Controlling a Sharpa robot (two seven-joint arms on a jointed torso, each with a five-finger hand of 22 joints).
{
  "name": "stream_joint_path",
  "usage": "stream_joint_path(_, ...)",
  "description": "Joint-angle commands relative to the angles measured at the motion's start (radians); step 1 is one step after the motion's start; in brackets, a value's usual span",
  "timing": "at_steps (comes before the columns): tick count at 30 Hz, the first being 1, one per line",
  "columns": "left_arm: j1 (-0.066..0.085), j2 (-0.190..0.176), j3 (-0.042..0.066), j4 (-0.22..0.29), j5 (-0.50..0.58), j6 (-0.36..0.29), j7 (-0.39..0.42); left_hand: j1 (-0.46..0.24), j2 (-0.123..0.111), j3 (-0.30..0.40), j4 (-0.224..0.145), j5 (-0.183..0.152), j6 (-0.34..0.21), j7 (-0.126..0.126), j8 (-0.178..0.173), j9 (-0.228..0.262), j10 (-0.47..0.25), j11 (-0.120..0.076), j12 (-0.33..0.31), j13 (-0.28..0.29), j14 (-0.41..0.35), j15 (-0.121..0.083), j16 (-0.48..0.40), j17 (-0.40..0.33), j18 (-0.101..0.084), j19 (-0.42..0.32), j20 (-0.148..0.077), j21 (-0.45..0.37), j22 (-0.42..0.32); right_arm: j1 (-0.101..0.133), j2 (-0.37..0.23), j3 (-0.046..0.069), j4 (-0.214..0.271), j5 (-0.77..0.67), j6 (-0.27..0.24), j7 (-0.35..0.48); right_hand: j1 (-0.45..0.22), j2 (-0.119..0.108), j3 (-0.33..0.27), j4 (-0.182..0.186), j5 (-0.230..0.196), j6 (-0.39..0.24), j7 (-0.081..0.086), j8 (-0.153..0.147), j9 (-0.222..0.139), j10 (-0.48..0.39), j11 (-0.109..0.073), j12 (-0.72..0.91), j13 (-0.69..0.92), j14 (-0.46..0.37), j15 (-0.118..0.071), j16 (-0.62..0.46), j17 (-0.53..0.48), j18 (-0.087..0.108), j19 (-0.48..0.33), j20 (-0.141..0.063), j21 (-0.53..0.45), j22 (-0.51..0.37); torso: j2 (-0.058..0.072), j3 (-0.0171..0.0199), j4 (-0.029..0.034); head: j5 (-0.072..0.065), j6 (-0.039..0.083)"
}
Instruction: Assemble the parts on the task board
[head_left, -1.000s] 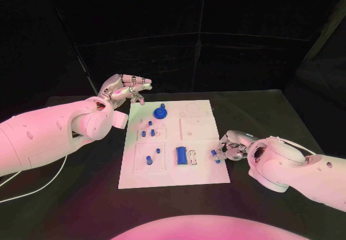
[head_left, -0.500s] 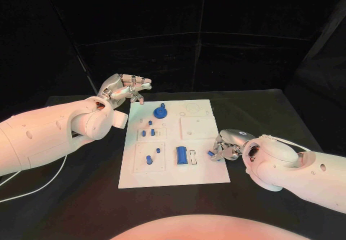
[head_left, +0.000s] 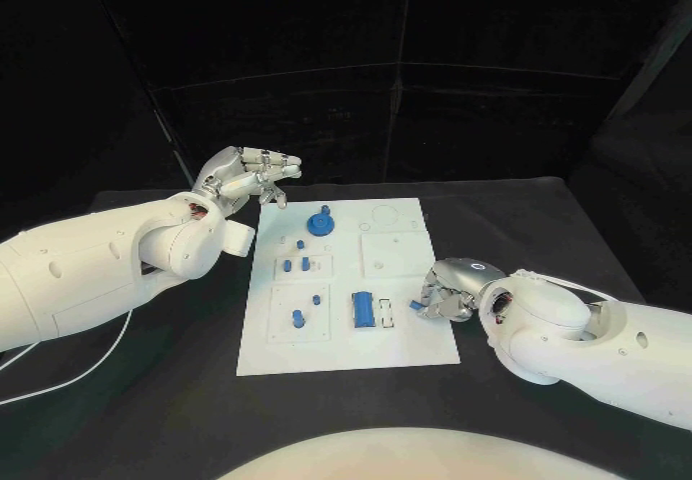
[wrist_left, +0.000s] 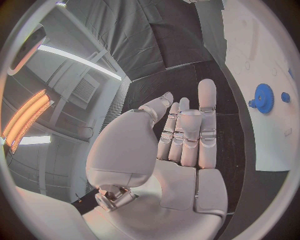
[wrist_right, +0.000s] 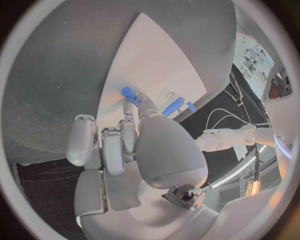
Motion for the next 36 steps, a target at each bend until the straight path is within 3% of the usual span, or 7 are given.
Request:
stream_joint_path(1,0.001,-0.001,0.001,0.003,0.003,0.003,0.003,0.006,0.007,-0.005,-0.001,0.002,-0.009,0.0,0.003,0.0,-0.007,0.0,0.004,0.001,0.001,0.002,-0.001,-0.002,0.014,0.007,0.001,-0.005,-0.002,-0.004,-0.005,-0.003,0.014,0.014,-0.035,-0.01,0.011,0.013,0.017,-0.003,0.002,0.009,-0.002,0.005,0.006,0.019,-0.012,0.003,-0.176,0.075,-0.006,0.007,0.116,-0.01,0.01,-0.001,0.007,0.003,0.0,-0.0004,0.0008,0.003,0.004)
stream_joint_path(5,0.002,-0.002,0.001,0.005,0.003,0.003,0.003,0.006,0.007,-0.005,-0.001,0.002,-0.009,0.0,0.003,0.0,-0.007,0.0,0.004,0.001,0.001,0.002,-0.001,-0.002,0.014,0.007,0.001,-0.005,-0.002,-0.003,-0.008,-0.003,0.033,0.041,-0.099,0.002,0.012,0.013,0.039,-0.005,0.004,0.012,-0.003,0.002,0.005,0.024,-0.013,0.011,-0.168,0.075,-0.007,0.008,0.119,-0.011,0.013,-0.002,0.01,0.009,0.0,-0.0005,0.0011,0.004,0.004)
stream_joint_path(12,0.002,-0.004,0.001,0.008,0.003,0.002,0.003,0.007,0.007,-0.004,-0.001,0.002,-0.009,0.0,0.004,0.0,-0.007,0.0,0.004,0.001,0.001,0.002,-0.001,-0.002,0.014,0.008,0.001,-0.005,-0.002,-0.003,-0.006,-0.003,0.048,0.095,-0.193,0.021,-0.01,-0.011,0.08,0.002,0.004,0.019,-0.003,-0.008,0.003,0.027,-0.013,0.014,-0.163,0.076,-0.008,0.009,0.121,-0.012,0.015,-0.003,0.012,0.014,0.002,0.0005,-0.0011,0.01,0.004)
stream_joint_path(18,0.002,-0.008,0.001,0.011,0.003,0.001,0.004,0.007,0.007,-0.004,-0.001,0.002,-0.009,0.0,0.004,0.0,-0.007,0.0,0.004,0.001,0.001,0.002,-0.001,-0.002,0.014,0.008,0.001,-0.005,-0.002,-0.003,0.001,-0.003,0.049,0.123,-0.216,0.016,-0.031,-0.035,0.133,0.01,0.02,0.025,-0.004,-0.016,0.003,0.03,-0.013,0.015,-0.161,0.076,-0.008,0.01,0.124,-0.012,0.016,-0.003,0.013,0.017,0.002,0.0002,-0.0014,0.011,0.001)
stream_joint_path(25,0.002,-0.009,0.001,0.013,0.003,0.001,0.004,0.007,0.008,-0.004,-0.001,0.002,-0.009,0.0,0.004,0.0,-0.008,0.0,0.005,0.001,0.002,0.002,0.0,-0.001,0.014,0.008,0.001,-0.005,-0.002,-0.003,0.016,-0.003,0.041,0.17,-0.209,0.008,-0.06,-0.064,0.181,0.025,0.015,0.033,-0.004,-0.021,0.005,0.031,-0.014,0.013,-0.161,0.077,-0.008,0.011,0.127,-0.012,0.017,-0.003,0.014,0.02,0.001,0.0004,-0.0019,0.012,0.0)
stream_joint_path(32,0.002,-0.007,0.001,0.013,0.003,0.002,0.003,0.007,0.008,-0.004,-0.001,0.002,-0.009,0.0,0.004,0.0,-0.008,0.0,0.005,0.001,0.002,0.002,0.0,-0.001,0.014,0.008,0.001,-0.005,-0.002,-0.003,0.039,-0.003,0.018,0.206,-0.143,0.001,-0.085,-0.084,0.208,0.038,0.012,0.042,-0.006,-0.022,0.007,0.04,-0.015,0.024,-0.151,0.077,-0.009,0.013,0.13,-0.013,0.018,-0.004,0.015,0.022,0.001,0.0,-0.001,0.015,-0.003)
stream_joint_path(36,0.002,-0.007,0.001,0.013,0.003,0.002,0.003,0.007,0.008,-0.004,-0.001,0.002,-0.009,0.0,0.004,0.0,-0.008,0.0,0.005,0.001,0.002,0.002,0.0,-0.001,0.014,0.008,0.001,-0.005,-0.002,-0.003,0.056,-0.003,0.007,0.212,-0.115,-0.002,-0.114,-0.1,0.216,0.055,0.04,0.051,-0.008,-0.021,0.01,0.047,-0.017,0.031,-0.144,0.078,-0.01,0.015,0.134,-0.013,0.02,-0.004,0.017,0.026,0.001,0.0003,-0.0009,0.017,-0.005)
